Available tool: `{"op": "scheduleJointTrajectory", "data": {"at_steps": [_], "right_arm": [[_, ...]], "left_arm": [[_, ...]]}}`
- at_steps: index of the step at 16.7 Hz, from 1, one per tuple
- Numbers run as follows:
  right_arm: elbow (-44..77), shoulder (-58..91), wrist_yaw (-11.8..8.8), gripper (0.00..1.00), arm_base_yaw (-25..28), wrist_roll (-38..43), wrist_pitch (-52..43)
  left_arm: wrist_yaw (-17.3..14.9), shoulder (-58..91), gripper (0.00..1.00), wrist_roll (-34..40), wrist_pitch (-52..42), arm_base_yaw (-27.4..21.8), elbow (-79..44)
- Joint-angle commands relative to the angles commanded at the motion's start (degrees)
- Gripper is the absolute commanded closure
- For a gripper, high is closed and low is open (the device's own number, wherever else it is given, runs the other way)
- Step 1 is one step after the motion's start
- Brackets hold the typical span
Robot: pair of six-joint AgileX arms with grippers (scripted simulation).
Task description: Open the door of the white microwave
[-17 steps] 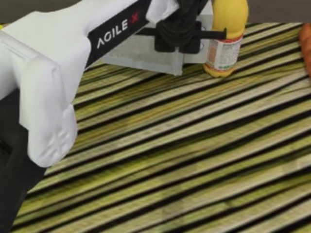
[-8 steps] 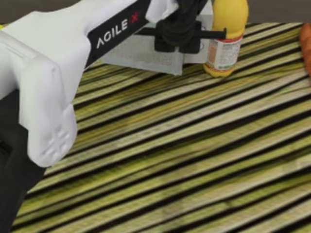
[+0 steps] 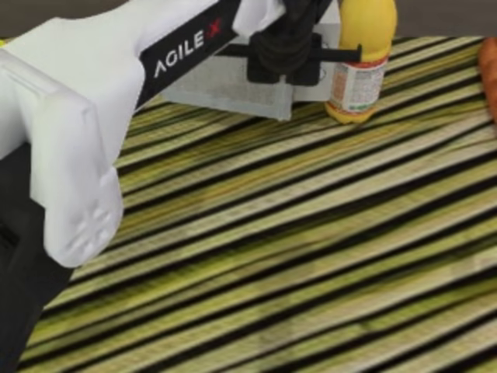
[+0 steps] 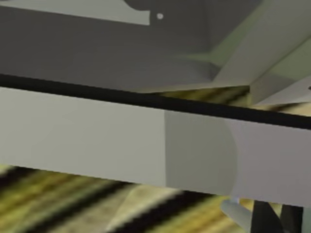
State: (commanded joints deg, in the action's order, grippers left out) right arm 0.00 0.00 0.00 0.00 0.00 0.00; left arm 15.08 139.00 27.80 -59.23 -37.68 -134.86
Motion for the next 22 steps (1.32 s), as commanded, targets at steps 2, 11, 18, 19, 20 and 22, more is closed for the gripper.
{"op": "scheduleJointTrajectory", "data": {"at_steps": [2, 11, 18, 19, 20, 22], "right_arm": [[0.0, 0.0, 0.0, 0.00, 0.0, 0.0, 0.0], [0.0, 0.0, 0.0, 0.00, 0.0, 0.0, 0.0], [0.0, 0.0, 0.0, 0.00, 0.0, 0.0, 0.0], [0.0, 0.0, 0.0, 0.00, 0.0, 0.0, 0.0], [0.0, 0.0, 0.0, 0.00, 0.0, 0.0, 0.0], [0.0, 0.0, 0.0, 0.00, 0.0, 0.0, 0.0]], "left_arm": [[-0.2, 0.4, 1.00, 0.1, 0.2, -0.5, 0.3], [-2.9, -8.1, 1.00, -5.9, 7.6, 0.6, 14.2], [-2.9, -8.1, 1.00, -5.9, 7.6, 0.6, 14.2], [-2.9, -8.1, 1.00, -5.9, 7.6, 0.6, 14.2], [-2.9, -8.1, 1.00, -5.9, 7.6, 0.6, 14.2], [-2.9, -8.1, 1.00, -5.9, 7.6, 0.6, 14.2]]}}
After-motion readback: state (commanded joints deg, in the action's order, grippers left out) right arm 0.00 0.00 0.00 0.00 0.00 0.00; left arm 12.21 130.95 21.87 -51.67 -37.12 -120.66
